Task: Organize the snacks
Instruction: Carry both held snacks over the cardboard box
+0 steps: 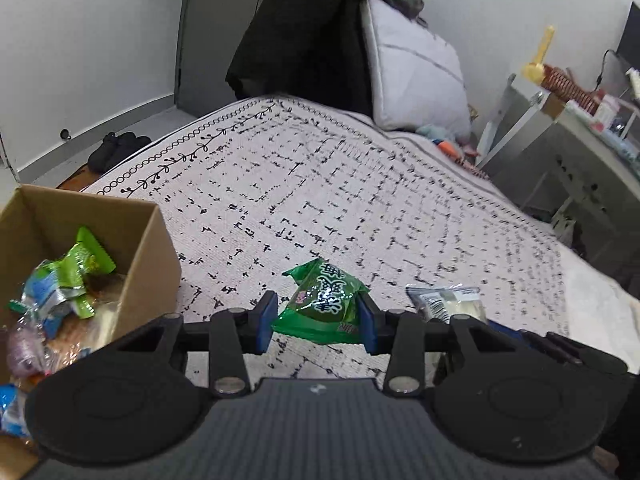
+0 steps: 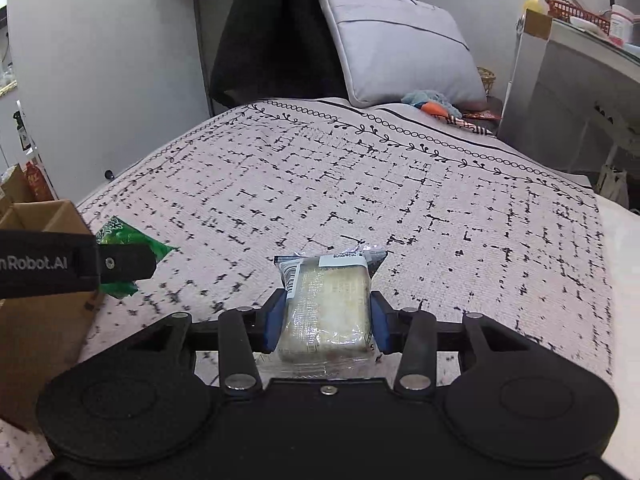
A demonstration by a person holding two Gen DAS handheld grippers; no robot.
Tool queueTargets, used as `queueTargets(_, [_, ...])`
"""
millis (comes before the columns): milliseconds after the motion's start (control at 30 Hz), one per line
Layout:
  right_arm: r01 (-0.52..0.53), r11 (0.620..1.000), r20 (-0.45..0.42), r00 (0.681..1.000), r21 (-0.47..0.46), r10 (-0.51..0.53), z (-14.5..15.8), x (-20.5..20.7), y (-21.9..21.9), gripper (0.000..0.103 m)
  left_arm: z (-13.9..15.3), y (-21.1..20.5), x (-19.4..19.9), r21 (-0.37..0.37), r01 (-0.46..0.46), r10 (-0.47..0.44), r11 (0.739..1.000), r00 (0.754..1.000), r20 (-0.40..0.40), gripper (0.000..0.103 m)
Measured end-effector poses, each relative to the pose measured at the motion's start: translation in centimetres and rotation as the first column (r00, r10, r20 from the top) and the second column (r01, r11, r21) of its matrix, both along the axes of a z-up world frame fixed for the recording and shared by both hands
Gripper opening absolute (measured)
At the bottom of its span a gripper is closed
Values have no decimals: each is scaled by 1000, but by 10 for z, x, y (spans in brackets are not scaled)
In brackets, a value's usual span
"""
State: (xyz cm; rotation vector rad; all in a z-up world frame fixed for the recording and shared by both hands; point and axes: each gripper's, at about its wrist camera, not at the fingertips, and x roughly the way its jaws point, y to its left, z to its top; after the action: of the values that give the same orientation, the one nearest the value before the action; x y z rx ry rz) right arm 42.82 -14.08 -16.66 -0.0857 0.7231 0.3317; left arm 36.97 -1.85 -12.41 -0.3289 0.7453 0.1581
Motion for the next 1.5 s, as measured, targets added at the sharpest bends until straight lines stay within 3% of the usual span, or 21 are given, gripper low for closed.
queueTargets(367, [17, 1000, 65, 998, 1, -17, 42, -51, 15, 42, 28, 14, -46, -38, 23, -21, 999, 998, 56, 41])
queueTargets(900, [31, 999, 131, 991, -25, -27, 83, -93, 54, 42, 52, 62, -97, -137, -32, 48, 990, 993, 111, 41])
queueTargets(1500, [-28, 1000, 122, 992, -4, 28, 93, -102, 111, 42, 54, 116, -108, -190, -143, 162, 971, 983, 86, 41])
